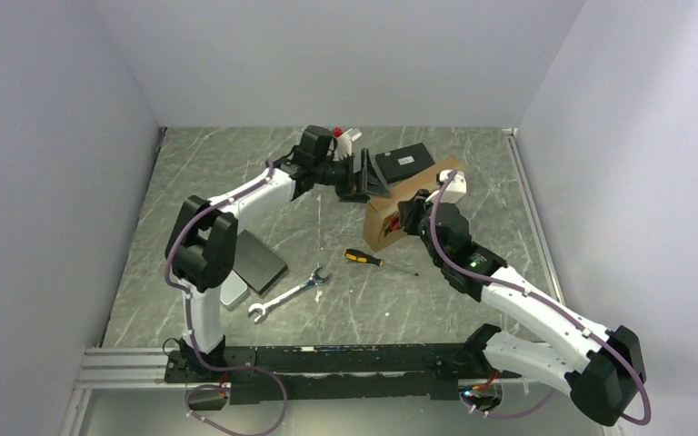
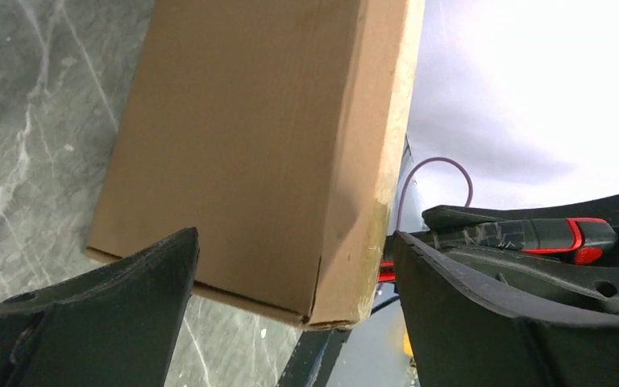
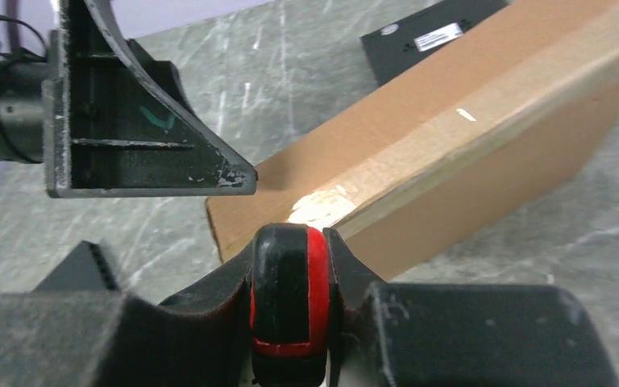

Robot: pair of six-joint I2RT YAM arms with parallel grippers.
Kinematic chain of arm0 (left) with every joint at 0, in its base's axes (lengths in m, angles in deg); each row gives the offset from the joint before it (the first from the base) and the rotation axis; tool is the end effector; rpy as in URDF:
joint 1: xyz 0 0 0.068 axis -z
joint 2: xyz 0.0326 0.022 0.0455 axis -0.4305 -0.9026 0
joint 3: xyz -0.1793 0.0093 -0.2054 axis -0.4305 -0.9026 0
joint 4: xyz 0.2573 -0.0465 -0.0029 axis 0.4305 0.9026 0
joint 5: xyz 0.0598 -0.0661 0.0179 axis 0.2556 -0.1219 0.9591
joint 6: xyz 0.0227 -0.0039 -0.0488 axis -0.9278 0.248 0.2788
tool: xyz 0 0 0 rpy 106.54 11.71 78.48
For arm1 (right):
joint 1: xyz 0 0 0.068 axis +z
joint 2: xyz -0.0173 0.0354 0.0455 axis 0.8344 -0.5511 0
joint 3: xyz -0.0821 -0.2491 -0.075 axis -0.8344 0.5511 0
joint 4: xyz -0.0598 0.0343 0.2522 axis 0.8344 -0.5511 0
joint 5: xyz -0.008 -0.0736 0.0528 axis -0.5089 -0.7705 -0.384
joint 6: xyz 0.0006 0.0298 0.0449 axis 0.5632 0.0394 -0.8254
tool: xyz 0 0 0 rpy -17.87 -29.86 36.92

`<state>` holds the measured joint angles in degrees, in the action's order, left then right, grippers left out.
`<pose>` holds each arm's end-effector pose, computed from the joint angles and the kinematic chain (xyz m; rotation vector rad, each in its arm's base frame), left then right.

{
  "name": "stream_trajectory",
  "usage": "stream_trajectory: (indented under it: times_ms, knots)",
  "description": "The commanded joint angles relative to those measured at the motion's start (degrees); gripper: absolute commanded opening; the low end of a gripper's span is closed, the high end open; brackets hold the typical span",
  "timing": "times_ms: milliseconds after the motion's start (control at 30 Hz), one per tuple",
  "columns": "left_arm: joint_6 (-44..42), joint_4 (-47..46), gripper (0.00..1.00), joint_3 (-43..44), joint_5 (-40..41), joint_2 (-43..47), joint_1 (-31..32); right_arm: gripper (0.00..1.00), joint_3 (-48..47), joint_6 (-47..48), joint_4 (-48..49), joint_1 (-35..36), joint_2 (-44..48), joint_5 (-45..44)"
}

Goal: Unpack the express box

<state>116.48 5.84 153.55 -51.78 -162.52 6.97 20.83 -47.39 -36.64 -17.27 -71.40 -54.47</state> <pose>0.3679 -0.2622 0.2648 0.3073 2.3348 -1.4803 0.1820 0.1275 0.2944 0.1622 1.8311 0.3821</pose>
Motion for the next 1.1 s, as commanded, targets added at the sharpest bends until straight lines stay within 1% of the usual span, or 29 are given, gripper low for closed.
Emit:
stream_trajectory:
  times_ms: [0,100,200,233,267,300,367,400,433,533,600,667,733,767,833,867,1000,1067]
  knots:
    - [1.4,-3.9,0.93,-1.4,-8.7,2.7,-2.1,0.0,1.1,-4.4,9.9,0.5,-1.2,4.4]
    - [-1.3,-1.4,0.93,-0.8,-9.8,3.3,-2.8,0.0,0.6,-4.7,10.2,0.6,-2.1,5.4]
    - [-4.7,0.7,0.96,-2.5,-8.7,7.0,-5.3,0.0,-1.1,-2.0,4.4,0.6,-0.8,3.1]
    - [-8.5,1.7,0.99,-4.3,-6.5,10.9,-7.4,0.0,-1.5,0.9,0.7,0.6,1.8,0.4]
    - [-10.5,2.3,0.99,-5.1,-3.5,13.8,-8.0,0.0,-1.7,2.2,-1.9,0.6,3.4,-1.1]
    - [-13.2,2.9,0.99,-5.5,-2.0,15.5,-8.3,0.0,-2.0,3.8,-3.8,0.6,5.1,-2.2]
    - [-21.7,3.0,0.99,-6.4,-0.7,19.2,-7.9,0.0,-2.7,6.1,-6.3,0.5,8.6,-4.1]
    - [-26.3,1.4,0.99,-8.3,-0.3,21.6,-7.4,0.0,-2.7,7.3,-6.8,0.5,10.3,-4.6]
    - [-30.9,-0.9,0.99,-12.2,0.6,24.9,-6.9,0.0,-2.7,8.5,-7.0,0.4,12.0,-5.3]
    - [-45.5,-13.3,0.99,-26.8,6.1,34.6,-4.5,0.0,-2.9,9.7,-7.8,0.3,16.2,-8.4]
    - [-52.6,-20.2,0.99,-34.8,7.5,37.8,-2.0,0.0,-2.6,10.0,-7.0,0.1,18.8,-8.4]
    - [-53.8,-25.3,1.0,-38.8,10.7,37.9,2.6,0.0,-2.4,9.8,-6.1,0.1,20.3,-7.3]
    - [-52.5,-28.4,0.99,-40.0,15.0,36.0,6.2,0.0,-2.4,9.6,-5.2,0.1,21.1,-6.2]
    - [-50.3,-34.3,1.0,-41.6,16.9,34.8,7.3,0.0,-2.5,9.6,-4.9,0.1,21.2,-5.8]
    - [-44.0,-44.4,0.99,-44.7,19.3,31.1,8.4,0.0,-3.3,9.6,-5.2,0.1,21.0,-5.6]
    - [-42.5,-47.6,0.99,-45.2,19.3,29.0,8.7,0.0,-3.7,9.5,-5.6,0.1,20.9,-5.4]
    - [-36.2,-55.9,1.0,-45.0,19.7,22.0,9.1,0.0,-3.7,9.1,-5.7,0.0,21.9,-4.4]
    - [-35.2,-56.4,1.0,-43.6,18.8,19.3,9.1,0.0,-3.1,8.9,-5.5,0.1,22.8,-4.5]
